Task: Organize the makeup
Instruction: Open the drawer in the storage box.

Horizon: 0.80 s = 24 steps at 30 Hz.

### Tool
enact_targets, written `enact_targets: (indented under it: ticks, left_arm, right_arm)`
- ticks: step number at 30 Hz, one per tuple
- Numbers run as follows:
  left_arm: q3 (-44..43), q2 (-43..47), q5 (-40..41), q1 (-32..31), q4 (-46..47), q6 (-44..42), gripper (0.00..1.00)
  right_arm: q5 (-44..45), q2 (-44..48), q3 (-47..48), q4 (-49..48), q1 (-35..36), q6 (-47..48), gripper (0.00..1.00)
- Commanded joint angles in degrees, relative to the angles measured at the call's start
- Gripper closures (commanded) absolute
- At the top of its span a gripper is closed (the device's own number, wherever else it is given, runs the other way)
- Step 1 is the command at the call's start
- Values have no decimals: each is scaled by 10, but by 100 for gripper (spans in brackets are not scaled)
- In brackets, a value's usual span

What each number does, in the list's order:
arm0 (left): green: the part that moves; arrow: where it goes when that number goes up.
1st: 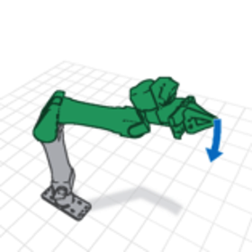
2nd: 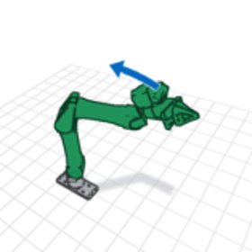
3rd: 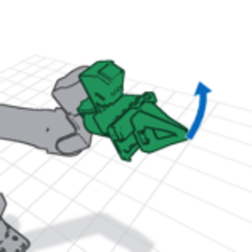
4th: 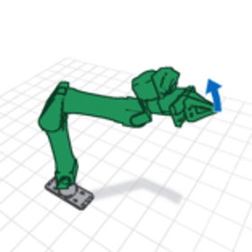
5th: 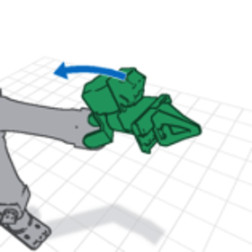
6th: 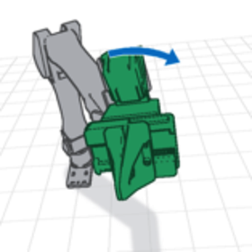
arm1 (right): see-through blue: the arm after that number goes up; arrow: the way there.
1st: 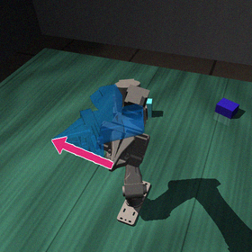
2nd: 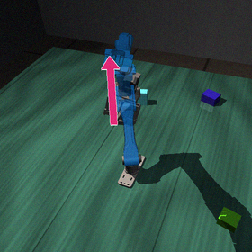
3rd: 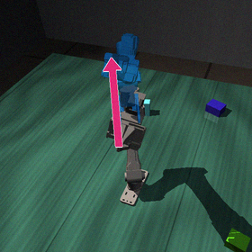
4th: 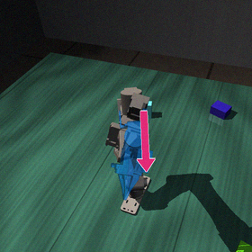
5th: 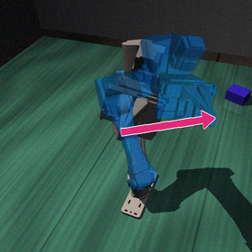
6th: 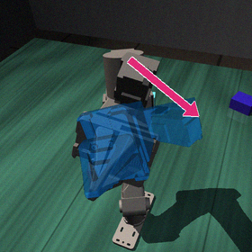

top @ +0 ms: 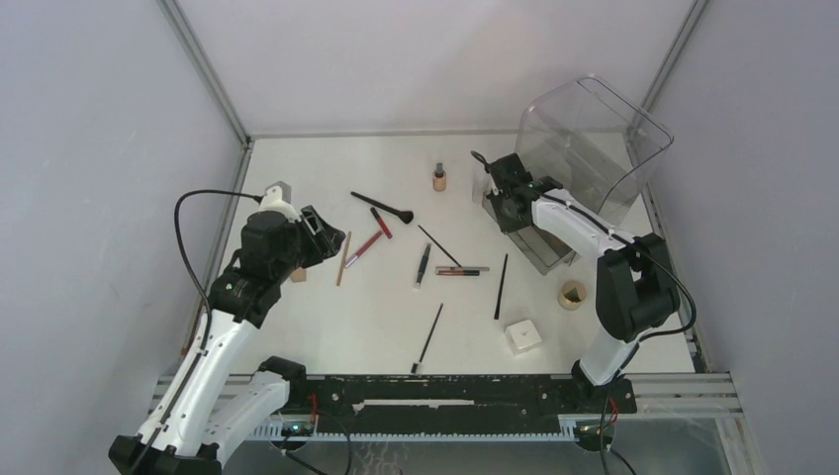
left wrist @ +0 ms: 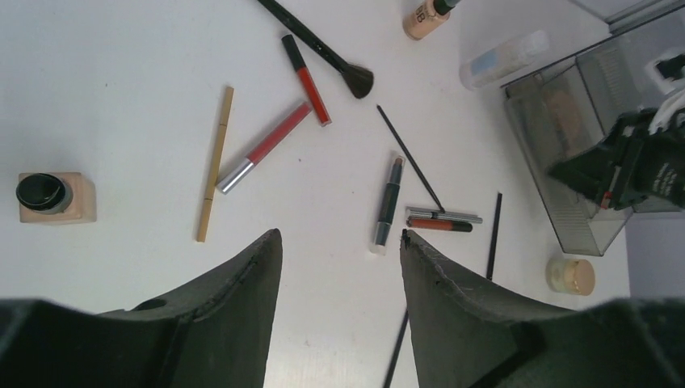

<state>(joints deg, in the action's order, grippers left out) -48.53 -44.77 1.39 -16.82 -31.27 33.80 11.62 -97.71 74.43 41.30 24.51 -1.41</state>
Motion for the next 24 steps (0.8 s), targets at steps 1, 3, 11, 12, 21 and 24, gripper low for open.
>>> enact_targets:
  ticks: [1, 3, 11, 12, 21, 24]
  left_arm:
    - [1, -7, 25, 3, 10, -27, 40]
    - [-2, -11, 40, 3, 6, -31, 40]
    - [1, -17, 44, 3, 11, -32, 40]
    - [1, -18, 44, 3, 11, -31, 40]
    - [4, -23, 46, 4, 13, -32, 40]
    - [6, -26, 45, 4, 15, -32, 40]
  right_arm:
    - [32, -1, 17, -33, 3, -34, 95]
    - [37, 0, 17, -36, 3, -44, 96]
    - [23, -1, 19, -35, 6, -33, 97]
    - [17, -3, 19, -32, 6, -25, 96]
    - [-24, 7, 19, -11, 2, 82, 98]
    - [-28, 9, 19, -2, -4, 112, 100]
